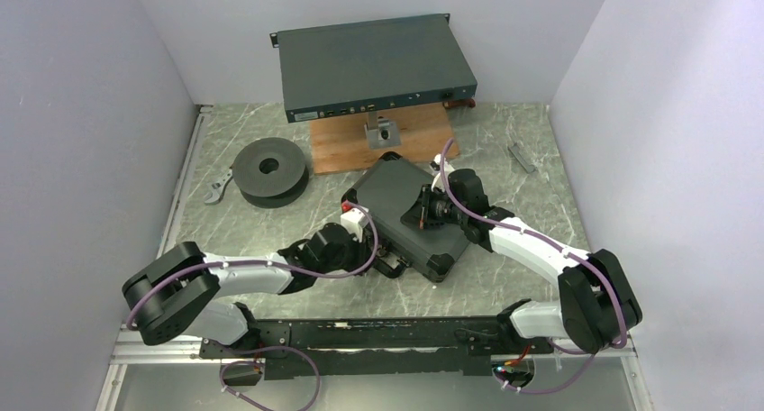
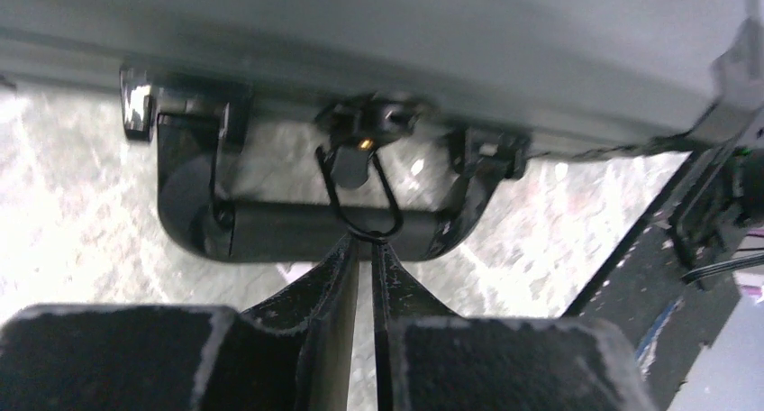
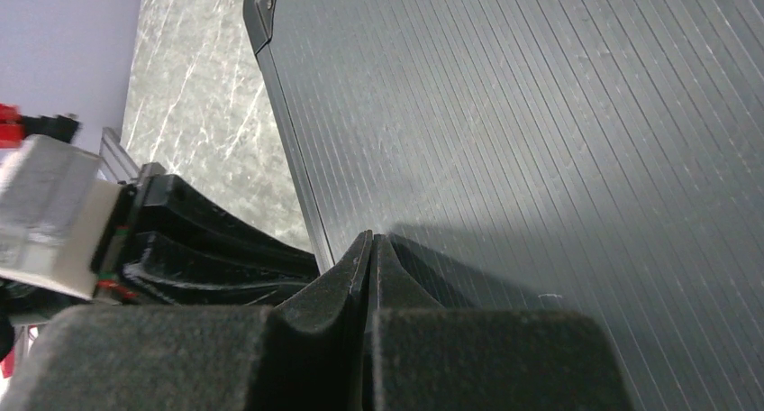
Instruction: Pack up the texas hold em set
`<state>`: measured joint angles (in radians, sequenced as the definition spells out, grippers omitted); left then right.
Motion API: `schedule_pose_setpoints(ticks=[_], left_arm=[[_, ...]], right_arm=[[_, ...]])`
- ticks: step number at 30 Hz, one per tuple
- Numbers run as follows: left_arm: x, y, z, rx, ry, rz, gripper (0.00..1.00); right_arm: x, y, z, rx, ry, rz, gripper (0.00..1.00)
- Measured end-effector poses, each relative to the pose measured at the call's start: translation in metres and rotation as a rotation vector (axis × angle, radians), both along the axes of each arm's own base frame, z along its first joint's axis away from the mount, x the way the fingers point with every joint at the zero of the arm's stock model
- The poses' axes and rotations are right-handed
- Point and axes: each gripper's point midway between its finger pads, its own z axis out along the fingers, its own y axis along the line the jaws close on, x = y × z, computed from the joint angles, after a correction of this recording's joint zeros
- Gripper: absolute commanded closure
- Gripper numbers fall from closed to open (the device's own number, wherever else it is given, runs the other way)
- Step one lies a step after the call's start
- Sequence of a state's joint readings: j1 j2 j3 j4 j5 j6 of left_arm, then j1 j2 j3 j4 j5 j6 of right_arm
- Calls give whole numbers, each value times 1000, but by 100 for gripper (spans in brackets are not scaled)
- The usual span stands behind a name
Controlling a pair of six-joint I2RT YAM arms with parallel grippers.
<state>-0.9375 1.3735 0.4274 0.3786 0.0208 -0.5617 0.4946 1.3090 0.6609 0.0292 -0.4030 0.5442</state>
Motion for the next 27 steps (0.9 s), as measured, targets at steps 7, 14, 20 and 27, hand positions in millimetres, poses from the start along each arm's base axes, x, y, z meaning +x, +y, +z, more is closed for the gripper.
schedule_pose_setpoints(ticks=[7,14,20,27], left_arm=[[11,-15,26,-62,-47,-1,84],[11,-15,15,-39,-30,-1,84],[12,-17,4,-21,-15,-5,85],[24,-29,24,-48,-83,-18,87]], right_arm=[[0,1,0,3,1,1,100],[0,2,0,5,2,4,100],[1,2,0,6,2,5,100],[3,4,-1,7,3,9,100]])
